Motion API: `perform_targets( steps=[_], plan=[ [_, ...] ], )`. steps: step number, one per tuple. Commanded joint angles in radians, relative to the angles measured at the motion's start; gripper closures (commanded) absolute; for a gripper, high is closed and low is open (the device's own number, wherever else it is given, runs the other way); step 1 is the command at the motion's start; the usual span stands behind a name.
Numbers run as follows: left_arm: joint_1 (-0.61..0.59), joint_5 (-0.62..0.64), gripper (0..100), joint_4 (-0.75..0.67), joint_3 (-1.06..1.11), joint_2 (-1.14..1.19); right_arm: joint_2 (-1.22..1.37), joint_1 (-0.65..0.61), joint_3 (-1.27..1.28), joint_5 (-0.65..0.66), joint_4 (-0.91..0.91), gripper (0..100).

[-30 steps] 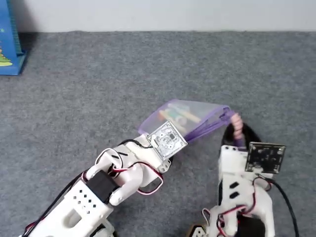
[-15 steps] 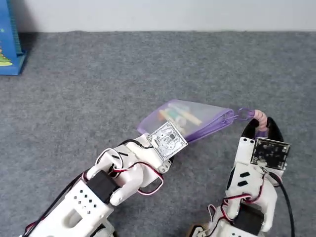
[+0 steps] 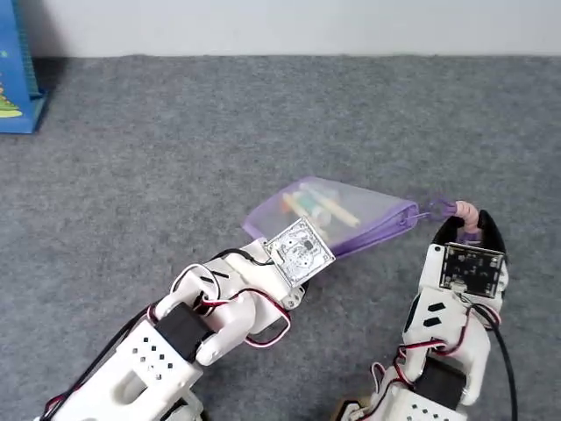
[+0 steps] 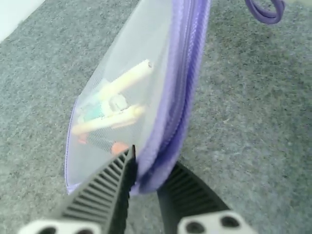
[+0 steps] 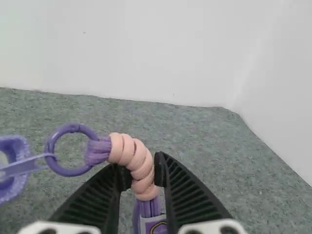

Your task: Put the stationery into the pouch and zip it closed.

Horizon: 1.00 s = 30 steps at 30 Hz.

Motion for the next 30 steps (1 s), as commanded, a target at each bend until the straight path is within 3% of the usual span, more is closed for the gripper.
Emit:
perform_targets(
  steps=[1, 5, 10, 19, 30],
  plan=[
    [-0.035, -0.002, 99, 0.029, -0.005, 0.005, -0.008, 0.064, -0.032, 0.003, 0.001, 98.4],
    [-0.035, -0.002, 99, 0.060, -0.018, 0.005, -0.010, 0.021, -0.100, -0.002, 0.168, 86.8],
    [-0.035, 0.000, 97, 0.219, -0.133, 0.005, -0.010, -0.022, -0.201, -0.064, 0.355, 70.5],
    [-0.035, 0.097, 79, 0.397, -0.303, 0.005, -0.010, -0.177, -0.371, -0.078, 0.627, 70.5],
    [-0.037, 0.098, 77, 0.672, -0.647, 0.005, -0.002, -0.341, -0.671, -0.080, 0.966, 76.4]
  ],
)
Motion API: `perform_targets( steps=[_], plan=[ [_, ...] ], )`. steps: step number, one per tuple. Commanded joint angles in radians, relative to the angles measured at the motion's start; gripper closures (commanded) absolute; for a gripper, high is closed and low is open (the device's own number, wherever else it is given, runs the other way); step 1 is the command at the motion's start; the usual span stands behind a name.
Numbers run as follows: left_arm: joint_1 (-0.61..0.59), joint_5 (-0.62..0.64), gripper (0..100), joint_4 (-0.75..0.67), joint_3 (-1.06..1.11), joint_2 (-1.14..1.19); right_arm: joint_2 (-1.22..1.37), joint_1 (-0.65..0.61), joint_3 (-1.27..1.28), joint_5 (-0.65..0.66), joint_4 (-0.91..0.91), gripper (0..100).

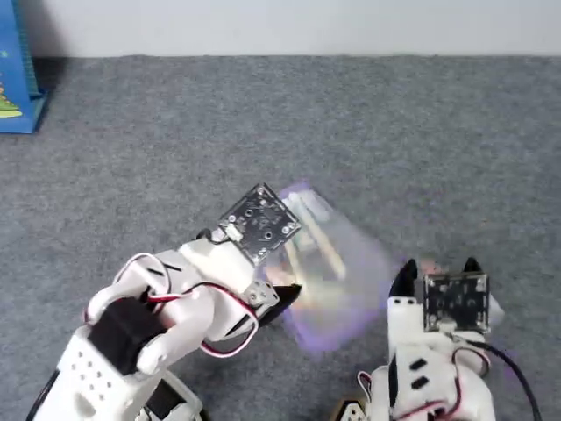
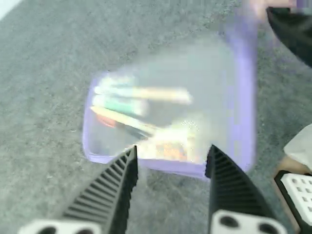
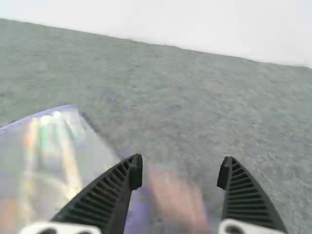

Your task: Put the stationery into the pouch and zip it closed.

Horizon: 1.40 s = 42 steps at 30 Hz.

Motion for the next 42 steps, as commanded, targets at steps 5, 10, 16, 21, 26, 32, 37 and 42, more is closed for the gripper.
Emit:
perform_targets(
  steps=[5, 10, 16, 21, 26, 32, 37, 42],
  plan=[
    [-0.011, 0.005, 77, 0.095, -0.142, -0.006, 0.012, -0.074, -0.160, -0.009, 0.157, 76.4],
    [-0.164, 0.002, 78, 0.092, -0.160, -0.020, 0.013, -0.071, -0.172, -0.009, 0.173, 76.8],
    [-0.370, -0.081, 91, 0.061, -0.070, -0.222, 0.012, -0.070, -0.130, -0.009, 0.173, 76.8],
    [-0.511, -0.141, 99, -0.043, 0.139, -0.500, 0.012, -0.077, -0.037, -0.095, 0.162, 76.9],
    [-0.615, -0.143, 99, -0.115, 0.360, -0.732, 0.004, -0.079, 0.064, -0.121, 0.093, 83.9],
    [-0.626, -0.146, 99, -0.121, 0.593, -0.901, 0.004, -0.077, 0.153, -0.121, 0.002, 95.9],
    [-0.626, -0.147, 98, -0.121, 0.711, -0.893, 0.004, -0.073, 0.161, -0.121, -0.001, 98.8],
    [-0.626, -0.224, 98, -0.121, 0.737, -0.893, 0.004, -0.077, 0.247, -0.121, -0.008, 99.0]
  ],
)
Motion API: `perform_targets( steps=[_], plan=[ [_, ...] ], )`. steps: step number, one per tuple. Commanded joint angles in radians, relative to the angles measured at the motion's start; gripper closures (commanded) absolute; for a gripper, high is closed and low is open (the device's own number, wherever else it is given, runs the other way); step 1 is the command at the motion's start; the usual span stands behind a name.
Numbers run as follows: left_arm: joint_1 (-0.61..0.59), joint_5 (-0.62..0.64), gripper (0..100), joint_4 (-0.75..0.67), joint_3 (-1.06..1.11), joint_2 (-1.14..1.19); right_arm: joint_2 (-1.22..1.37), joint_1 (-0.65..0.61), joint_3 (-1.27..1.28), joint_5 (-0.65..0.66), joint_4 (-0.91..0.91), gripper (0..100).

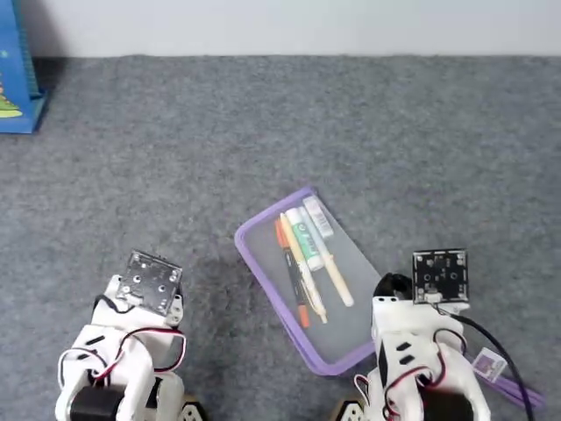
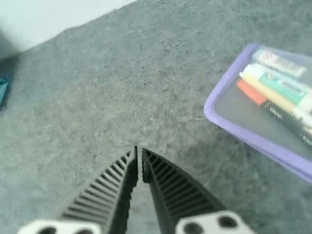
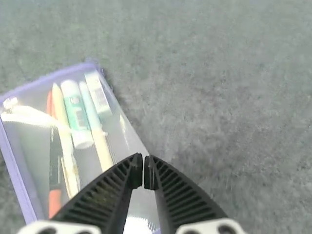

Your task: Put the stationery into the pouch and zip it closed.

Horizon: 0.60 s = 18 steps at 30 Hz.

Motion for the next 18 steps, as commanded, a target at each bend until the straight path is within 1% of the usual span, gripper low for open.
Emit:
perform_targets(
  steps=[1, 5, 8, 11, 15, 18],
  plan=[
    [-0.006, -0.055, 98, -0.028, 0.007, -0.011, 0.005, -0.007, 0.043, -0.006, -0.021, 99.0],
    [-0.006, -0.061, 98, -0.074, 0.081, -0.011, 0.005, -0.005, 0.176, -0.006, -0.134, 99.0],
    [-0.006, -0.061, 98, -0.127, 0.174, -0.011, 0.004, -0.007, 0.298, -0.008, -0.229, 99.0],
    [-0.006, -0.044, 98, -0.178, 0.263, -0.011, 0.004, -0.007, 0.381, -0.008, -0.285, 99.0],
    [-0.008, 0.101, 98, -0.279, 0.355, -0.011, 0.004, -0.012, 0.448, -0.009, -0.306, 99.0],
    [-0.005, 0.187, 98, -0.362, 0.430, -0.011, 0.004, -0.061, 0.482, -0.032, -0.306, 99.0]
  ],
)
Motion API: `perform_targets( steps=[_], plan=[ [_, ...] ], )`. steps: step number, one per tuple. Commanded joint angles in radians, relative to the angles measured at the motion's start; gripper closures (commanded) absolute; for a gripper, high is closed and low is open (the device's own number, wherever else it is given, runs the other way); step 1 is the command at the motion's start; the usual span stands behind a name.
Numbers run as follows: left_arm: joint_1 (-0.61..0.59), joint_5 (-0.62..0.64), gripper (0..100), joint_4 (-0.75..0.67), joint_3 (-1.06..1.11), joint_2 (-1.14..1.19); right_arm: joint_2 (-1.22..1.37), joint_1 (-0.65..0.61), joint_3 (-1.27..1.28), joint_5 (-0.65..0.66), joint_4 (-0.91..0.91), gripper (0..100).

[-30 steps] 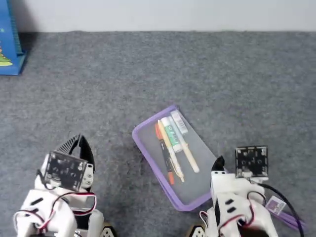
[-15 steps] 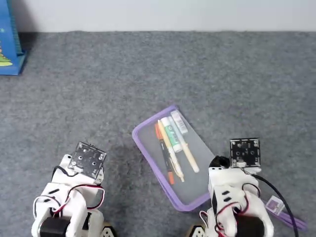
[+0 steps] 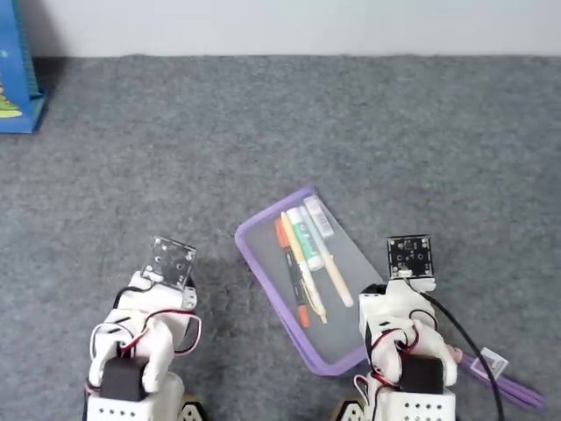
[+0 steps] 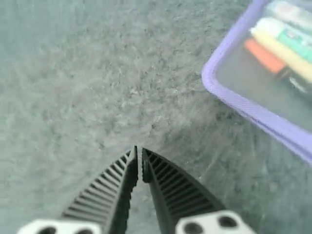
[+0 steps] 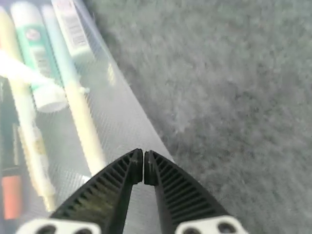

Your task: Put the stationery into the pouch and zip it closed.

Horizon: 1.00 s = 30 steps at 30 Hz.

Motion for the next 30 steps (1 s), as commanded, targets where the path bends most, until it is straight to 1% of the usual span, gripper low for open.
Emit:
perform_targets(
  steps=[1, 7, 13, 16, 19, 24, 30],
  plan=[
    [-0.003, 0.100, 98, -0.118, 0.061, -0.011, -0.002, -0.062, 0.023, -0.040, -0.018, 99.0],
    [0.000, 0.173, 99, -0.098, 0.062, -0.009, -0.002, -0.185, 0.034, -0.118, -0.018, 99.0],
    [-0.006, 0.181, 99, 0.034, 0.062, -0.009, 0.001, -0.306, 0.051, -0.173, 0.013, 99.0],
    [-0.006, 0.181, 99, 0.068, 0.062, -0.009, 0.002, -0.312, 0.051, -0.167, 0.036, 99.0],
    [-0.005, 0.181, 99, 0.109, 0.062, -0.009, 0.002, -0.311, 0.051, -0.166, 0.101, 99.0],
    [-0.005, 0.181, 99, 0.110, 0.062, -0.009, 0.001, -0.289, 0.051, -0.169, 0.116, 99.0],
    [0.000, 0.181, 99, 0.110, 0.062, -0.009, 0.001, -0.294, 0.051, -0.170, 0.116, 99.0]
  ],
)
